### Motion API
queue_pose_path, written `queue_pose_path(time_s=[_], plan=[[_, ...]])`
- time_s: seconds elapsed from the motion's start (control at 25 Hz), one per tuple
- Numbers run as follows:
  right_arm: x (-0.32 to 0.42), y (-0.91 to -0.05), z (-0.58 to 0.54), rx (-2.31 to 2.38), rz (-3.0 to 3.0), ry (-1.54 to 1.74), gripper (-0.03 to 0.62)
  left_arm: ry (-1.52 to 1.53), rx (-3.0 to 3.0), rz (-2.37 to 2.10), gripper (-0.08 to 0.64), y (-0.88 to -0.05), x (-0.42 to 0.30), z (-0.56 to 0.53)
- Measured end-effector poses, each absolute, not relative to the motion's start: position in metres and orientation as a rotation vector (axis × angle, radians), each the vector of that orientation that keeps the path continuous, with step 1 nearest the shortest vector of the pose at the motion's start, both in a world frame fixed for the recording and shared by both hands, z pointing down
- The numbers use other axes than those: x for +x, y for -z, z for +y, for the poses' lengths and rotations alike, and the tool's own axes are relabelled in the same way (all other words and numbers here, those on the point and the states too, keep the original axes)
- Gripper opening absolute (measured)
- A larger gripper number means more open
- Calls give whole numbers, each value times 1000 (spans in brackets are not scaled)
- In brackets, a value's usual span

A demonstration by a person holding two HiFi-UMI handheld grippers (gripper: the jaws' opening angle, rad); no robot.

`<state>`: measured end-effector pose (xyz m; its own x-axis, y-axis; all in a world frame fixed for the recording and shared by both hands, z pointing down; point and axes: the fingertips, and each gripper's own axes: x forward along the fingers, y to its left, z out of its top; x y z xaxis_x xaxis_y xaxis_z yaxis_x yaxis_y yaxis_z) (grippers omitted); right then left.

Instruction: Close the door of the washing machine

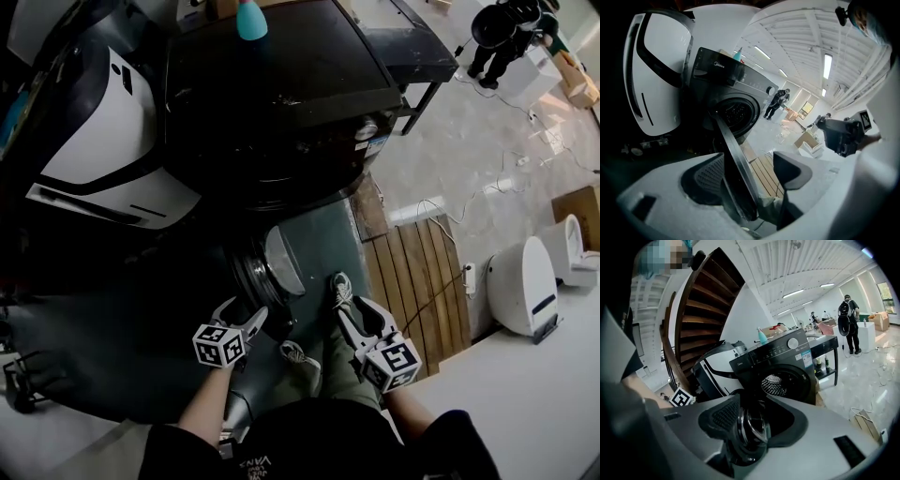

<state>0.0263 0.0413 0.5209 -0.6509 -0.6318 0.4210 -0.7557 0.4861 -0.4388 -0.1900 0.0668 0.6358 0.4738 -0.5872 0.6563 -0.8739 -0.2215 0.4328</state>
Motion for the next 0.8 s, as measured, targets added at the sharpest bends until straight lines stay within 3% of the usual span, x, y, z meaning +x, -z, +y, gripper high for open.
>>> queue_pose_path(time_s=[0.8], plan=[[98, -556, -5, 1407, -2400, -955, 143, -460, 2084, -980, 310, -630, -68, -30]])
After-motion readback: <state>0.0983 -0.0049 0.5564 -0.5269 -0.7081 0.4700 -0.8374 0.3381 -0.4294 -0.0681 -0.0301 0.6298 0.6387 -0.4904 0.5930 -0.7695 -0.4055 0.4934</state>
